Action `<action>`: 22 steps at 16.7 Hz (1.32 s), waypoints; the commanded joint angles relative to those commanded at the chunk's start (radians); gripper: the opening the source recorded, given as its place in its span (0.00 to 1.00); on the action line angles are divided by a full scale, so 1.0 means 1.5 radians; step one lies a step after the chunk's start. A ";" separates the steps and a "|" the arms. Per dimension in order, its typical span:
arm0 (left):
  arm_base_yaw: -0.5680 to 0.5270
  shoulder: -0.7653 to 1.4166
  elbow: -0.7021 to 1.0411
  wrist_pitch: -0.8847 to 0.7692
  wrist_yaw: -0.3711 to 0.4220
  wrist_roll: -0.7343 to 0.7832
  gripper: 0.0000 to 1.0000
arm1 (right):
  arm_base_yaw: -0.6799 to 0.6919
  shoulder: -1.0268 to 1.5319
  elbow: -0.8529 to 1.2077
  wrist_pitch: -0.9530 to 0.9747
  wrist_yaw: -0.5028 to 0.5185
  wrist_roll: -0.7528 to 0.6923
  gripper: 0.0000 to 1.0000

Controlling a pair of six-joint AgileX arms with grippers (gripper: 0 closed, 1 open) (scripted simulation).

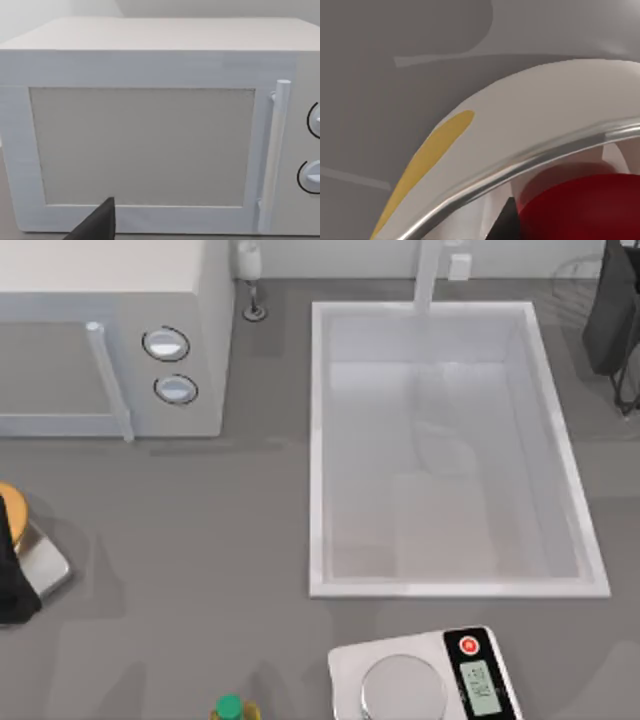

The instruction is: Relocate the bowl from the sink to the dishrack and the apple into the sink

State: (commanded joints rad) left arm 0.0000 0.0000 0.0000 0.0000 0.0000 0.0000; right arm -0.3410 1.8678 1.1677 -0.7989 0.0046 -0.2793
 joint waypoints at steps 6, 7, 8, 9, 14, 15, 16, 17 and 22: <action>0.000 0.000 0.000 0.000 0.000 0.000 1.00 | -0.003 -0.024 0.085 -0.114 0.001 -0.001 0.00; 0.000 0.000 0.000 0.000 0.000 0.000 1.00 | -0.003 -0.032 0.108 -0.151 0.001 -0.002 0.00; 0.000 0.000 0.000 0.000 0.000 0.000 1.00 | -0.003 -0.041 0.131 -0.186 0.001 -0.002 0.00; 0.000 0.000 0.000 0.000 0.000 0.000 1.00 | -0.002 -0.050 0.152 -0.214 0.000 -0.003 0.00; 0.000 0.000 0.000 0.000 0.000 0.000 1.00 | -0.002 -0.067 0.190 -0.257 0.000 -0.003 0.00; 0.000 0.000 0.000 0.000 0.000 0.000 1.00 | -0.002 -0.067 0.190 -0.257 0.000 -0.003 0.00; 0.000 0.000 0.000 0.000 0.000 0.000 1.00 | -0.001 -0.064 0.188 -0.255 -0.001 -0.002 0.00; 0.000 0.000 0.000 0.000 0.000 0.000 1.00 | -0.001 -0.064 0.188 -0.255 -0.001 -0.002 0.00; 0.000 0.000 0.000 0.000 0.000 0.000 1.00 | 0.053 -0.064 0.154 -0.151 0.038 0.013 0.00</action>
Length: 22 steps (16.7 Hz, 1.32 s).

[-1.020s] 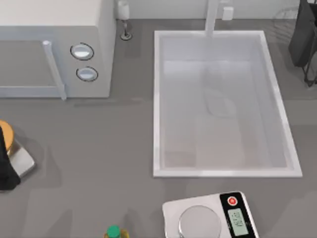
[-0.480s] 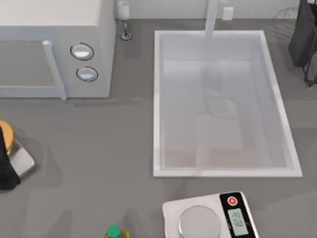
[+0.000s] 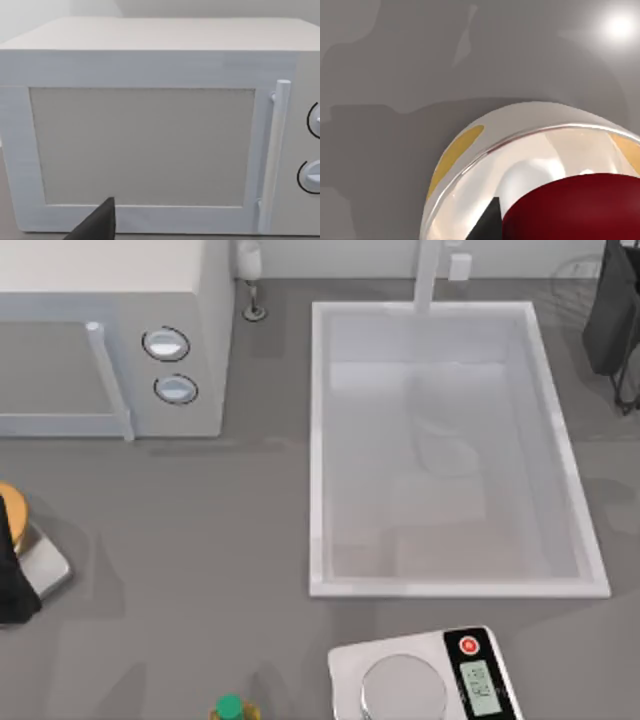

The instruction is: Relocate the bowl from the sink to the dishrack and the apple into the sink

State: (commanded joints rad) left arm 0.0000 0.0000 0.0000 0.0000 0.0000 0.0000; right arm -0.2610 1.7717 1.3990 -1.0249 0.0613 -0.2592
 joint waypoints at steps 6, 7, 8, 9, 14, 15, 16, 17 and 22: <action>0.000 0.000 0.000 0.000 0.000 0.000 1.00 | 0.157 -0.009 -0.105 0.340 0.109 0.045 0.00; 0.000 0.000 0.000 0.000 0.000 0.000 1.00 | 0.189 -0.013 -0.127 0.410 0.131 0.055 0.00; 0.000 0.000 0.000 0.000 0.000 0.000 1.00 | 0.222 -0.017 -0.151 0.482 0.153 0.064 0.00; 0.000 0.000 0.000 0.000 0.000 0.000 1.00 | 0.255 -0.022 -0.175 0.555 0.176 0.074 0.00; 0.000 0.000 0.000 0.000 0.000 0.000 1.00 | 0.419 -0.057 -0.302 0.907 0.286 0.125 0.00; 0.000 0.000 0.000 0.000 0.000 0.000 1.00 | 0.449 -0.065 -0.327 0.970 0.306 0.135 0.00; 0.000 0.000 0.000 0.000 0.000 0.000 1.00 | 0.478 -0.073 -0.350 1.028 0.325 0.144 0.00; 0.000 0.000 0.000 0.000 0.000 0.000 1.00 | 0.504 -0.080 -0.372 1.081 0.343 0.152 0.00; 0.000 0.000 0.000 0.000 0.000 0.000 1.00 | 0.596 -0.109 -0.450 1.252 0.403 0.182 0.00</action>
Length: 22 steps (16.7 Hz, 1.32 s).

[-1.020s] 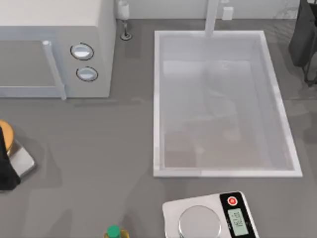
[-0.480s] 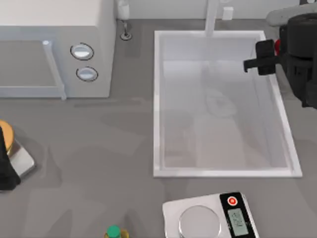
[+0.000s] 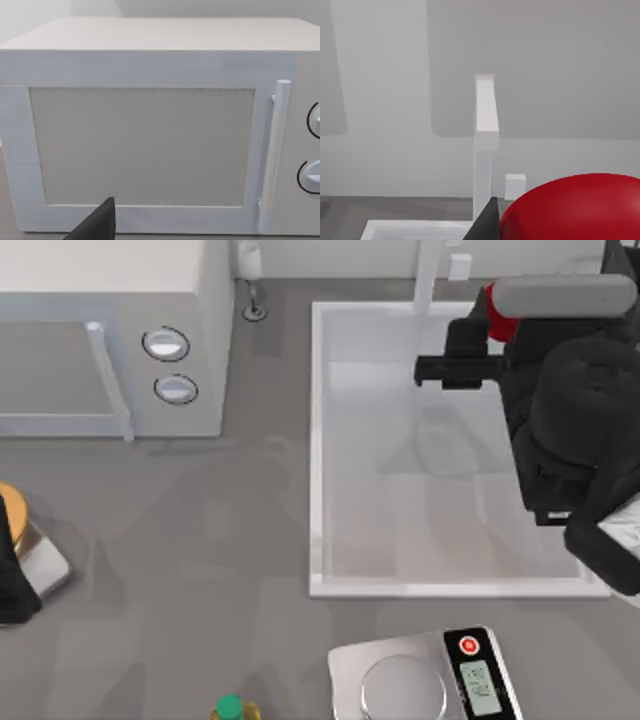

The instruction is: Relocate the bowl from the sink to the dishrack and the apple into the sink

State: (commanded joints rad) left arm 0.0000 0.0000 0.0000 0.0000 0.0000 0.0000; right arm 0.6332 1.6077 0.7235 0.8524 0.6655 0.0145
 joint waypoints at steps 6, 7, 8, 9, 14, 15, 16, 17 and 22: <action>0.000 0.000 0.000 0.000 0.000 0.000 1.00 | 0.008 -0.001 -0.008 0.017 0.005 0.005 0.00; 0.000 0.000 0.000 0.000 0.000 0.000 1.00 | 0.009 0.001 -0.008 0.018 0.005 0.005 0.00; 0.000 0.000 0.000 0.000 0.000 0.000 1.00 | 0.009 0.008 -0.010 0.026 0.006 0.005 0.00; 0.000 0.000 0.000 0.000 0.000 0.000 1.00 | 0.010 0.022 -0.011 0.041 0.006 0.005 0.00; 0.000 0.000 0.000 0.000 0.000 0.000 1.00 | 0.013 0.181 -0.032 0.216 0.014 0.003 0.00; 0.000 0.000 0.000 0.000 0.000 0.000 1.00 | 0.013 0.217 -0.038 0.262 0.014 0.002 0.00; 0.000 0.000 0.000 0.000 0.000 0.000 1.00 | 0.013 0.251 -0.045 0.310 0.015 0.002 0.00; 0.000 0.000 0.000 0.000 0.000 0.000 1.00 | 0.013 0.287 -0.051 0.356 0.015 0.002 0.00; 0.000 0.000 0.000 0.000 0.000 0.000 1.00 | 0.011 0.408 -0.075 0.499 0.013 0.001 0.00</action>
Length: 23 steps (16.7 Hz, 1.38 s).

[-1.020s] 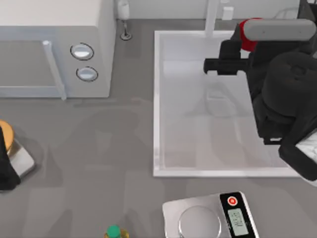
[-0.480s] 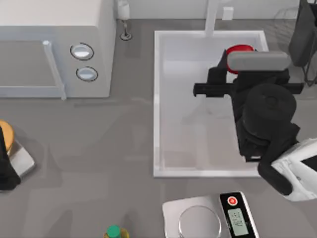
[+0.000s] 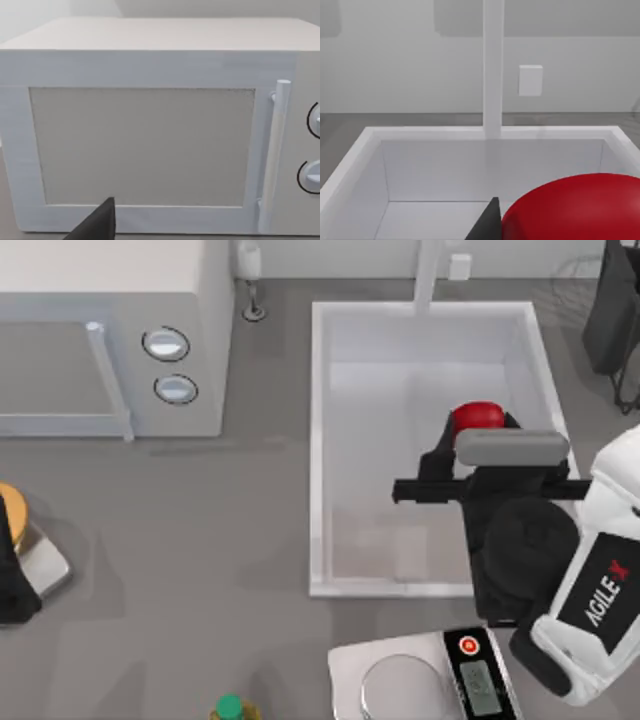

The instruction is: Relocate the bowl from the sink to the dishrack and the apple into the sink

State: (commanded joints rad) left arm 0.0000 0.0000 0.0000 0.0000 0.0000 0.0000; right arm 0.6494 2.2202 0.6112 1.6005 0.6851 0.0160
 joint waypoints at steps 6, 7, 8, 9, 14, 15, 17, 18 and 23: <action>0.000 0.000 0.000 0.000 0.000 0.000 1.00 | 0.000 0.008 -0.002 0.008 0.000 0.000 0.08; 0.000 0.000 0.000 0.000 0.000 0.000 1.00 | 0.000 0.008 -0.002 0.008 0.000 0.000 0.15; 0.000 0.000 0.000 0.000 0.000 0.000 1.00 | 0.000 0.008 -0.002 0.008 0.000 0.000 0.23; 0.000 0.000 0.000 0.000 0.000 0.000 1.00 | 0.000 0.008 -0.002 0.008 0.000 0.000 0.30; 0.000 0.000 0.000 0.000 0.000 0.000 1.00 | 0.000 0.008 -0.002 0.008 0.000 0.000 0.68; 0.000 0.000 0.000 0.000 0.000 0.000 1.00 | 0.000 0.008 -0.002 0.008 0.000 0.000 0.75; 0.000 0.000 0.000 0.000 0.000 0.000 1.00 | 0.000 0.008 -0.002 0.008 0.000 0.000 0.90; 0.000 0.000 0.000 0.000 0.000 0.000 1.00 | 0.000 0.008 -0.002 0.008 0.000 0.000 0.98; 0.000 0.000 0.000 0.000 0.000 0.000 1.00 | 0.000 0.008 -0.002 0.008 0.000 0.000 1.00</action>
State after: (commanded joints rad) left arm 0.0000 0.0000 0.0000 0.0000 0.0000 0.0000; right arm 0.6491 2.2314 0.6086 1.6129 0.6848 0.0160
